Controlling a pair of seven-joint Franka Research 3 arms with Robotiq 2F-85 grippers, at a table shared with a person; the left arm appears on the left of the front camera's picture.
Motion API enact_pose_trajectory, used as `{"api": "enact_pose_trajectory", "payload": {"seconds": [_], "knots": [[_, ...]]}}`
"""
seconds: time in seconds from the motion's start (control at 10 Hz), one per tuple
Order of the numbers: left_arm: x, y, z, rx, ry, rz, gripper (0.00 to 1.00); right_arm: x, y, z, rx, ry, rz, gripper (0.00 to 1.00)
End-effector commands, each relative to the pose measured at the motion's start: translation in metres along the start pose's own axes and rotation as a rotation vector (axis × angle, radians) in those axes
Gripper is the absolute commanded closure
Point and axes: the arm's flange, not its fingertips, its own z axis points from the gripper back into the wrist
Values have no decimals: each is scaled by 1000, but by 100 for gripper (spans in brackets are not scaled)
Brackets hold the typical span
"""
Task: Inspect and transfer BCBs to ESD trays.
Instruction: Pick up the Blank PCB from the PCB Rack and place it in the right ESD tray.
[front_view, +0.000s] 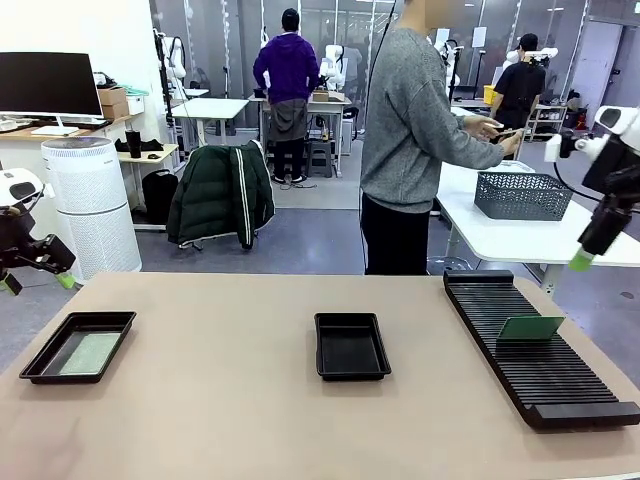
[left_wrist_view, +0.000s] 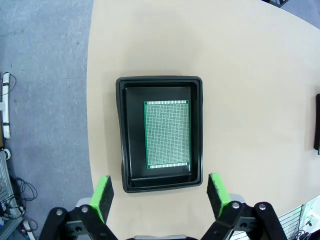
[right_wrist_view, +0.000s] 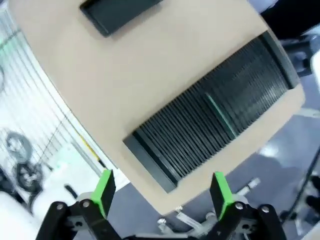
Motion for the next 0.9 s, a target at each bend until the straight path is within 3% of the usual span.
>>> {"api": "enact_pose_trajectory", "payload": {"seconds": [0.0, 0.4, 0.8], "knots": [[0, 3, -1, 5, 2, -4, 0, -21, -5, 0, -55, 15, 183, 0], [0, 3, -1, 5, 2, -4, 0, -51, -22, -5, -135, 22, 443, 0], [0, 3, -1, 5, 2, -4, 0, -58, -38, -12, -77, 53, 616, 0]]}}
